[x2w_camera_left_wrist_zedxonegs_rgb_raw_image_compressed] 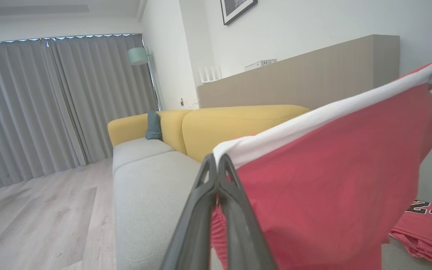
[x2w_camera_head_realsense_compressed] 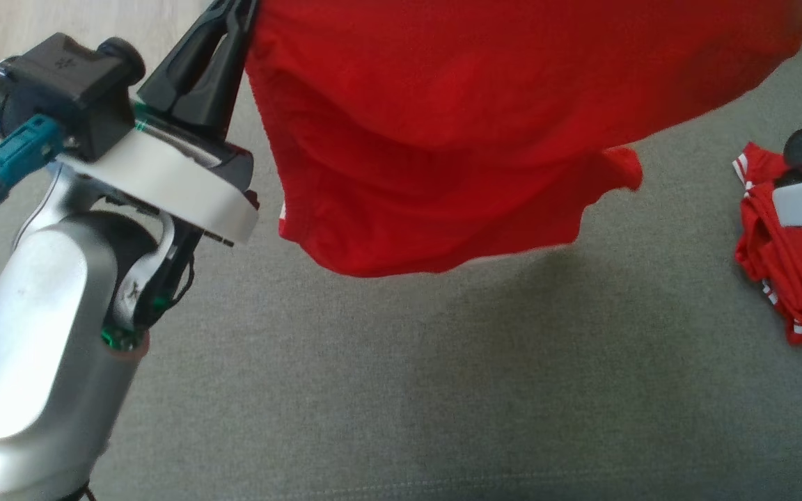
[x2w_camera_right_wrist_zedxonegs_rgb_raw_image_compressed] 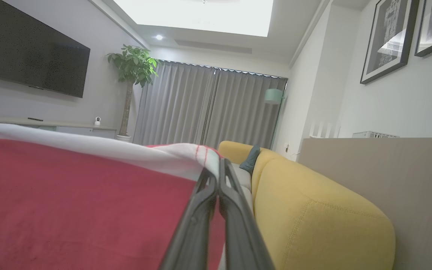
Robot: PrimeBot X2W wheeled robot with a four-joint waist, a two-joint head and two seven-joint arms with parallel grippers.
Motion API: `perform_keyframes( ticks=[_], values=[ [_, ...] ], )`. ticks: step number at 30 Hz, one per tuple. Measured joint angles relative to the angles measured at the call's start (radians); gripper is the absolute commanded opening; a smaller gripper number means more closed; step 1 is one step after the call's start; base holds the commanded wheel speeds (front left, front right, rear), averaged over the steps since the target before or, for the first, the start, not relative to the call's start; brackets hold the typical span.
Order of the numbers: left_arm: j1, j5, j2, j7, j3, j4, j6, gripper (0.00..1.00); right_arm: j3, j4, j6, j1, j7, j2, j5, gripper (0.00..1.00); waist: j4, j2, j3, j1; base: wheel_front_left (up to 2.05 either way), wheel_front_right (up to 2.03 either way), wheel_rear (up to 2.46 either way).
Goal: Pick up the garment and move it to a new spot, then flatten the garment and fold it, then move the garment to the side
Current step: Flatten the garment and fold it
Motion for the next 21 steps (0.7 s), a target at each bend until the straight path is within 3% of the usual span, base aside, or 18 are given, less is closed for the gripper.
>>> perform_keyframes(
  ticks=[4,10,13,14,16,21],
  values=[
    [-0.017,-0.023,-0.016,0.000,-0.011,0.049,-0.018,0.00,0.002,0.051,0.000,-0.009,0.008,0.010,0.036,0.00,-0.001,0.0000,0.022,0.0000,0.00,0.00,0.00],
    [-0.193,-0.039,-0.090,-0.055,-0.026,0.282,-0.064,0.00,0.053,0.253,0.000,-0.171,-0.009,0.017,0.071,0.00,0.003,0.0000,0.081,0.0000,0.00,0.00,0.00],
    [-0.324,-0.035,-0.134,-0.121,-0.023,0.454,-0.080,0.00,0.098,0.393,0.000,-0.337,-0.049,0.023,0.081,0.00,0.004,-0.0001,0.111,0.0001,0.00,0.00,0.00],
    [-0.408,-0.036,-0.171,-0.185,-0.009,0.579,-0.086,0.00,0.111,0.506,0.000,-0.449,-0.093,0.043,0.106,0.00,0.003,-0.0001,0.120,0.0005,0.00,0.00,0.00],
    [-0.473,-0.036,-0.214,-0.248,0.011,0.695,-0.085,0.00,0.128,0.617,0.000,-0.532,-0.133,0.073,0.133,0.00,0.005,0.0000,0.112,0.0003,0.00,0.00,0.00],
    [-0.623,-0.031,-0.259,-0.369,0.018,0.916,-0.092,0.00,0.170,0.879,0.000,-0.706,-0.229,0.139,0.147,0.00,-0.006,0.0000,0.126,0.0001,0.00,0.00,0.00]
  ],
)
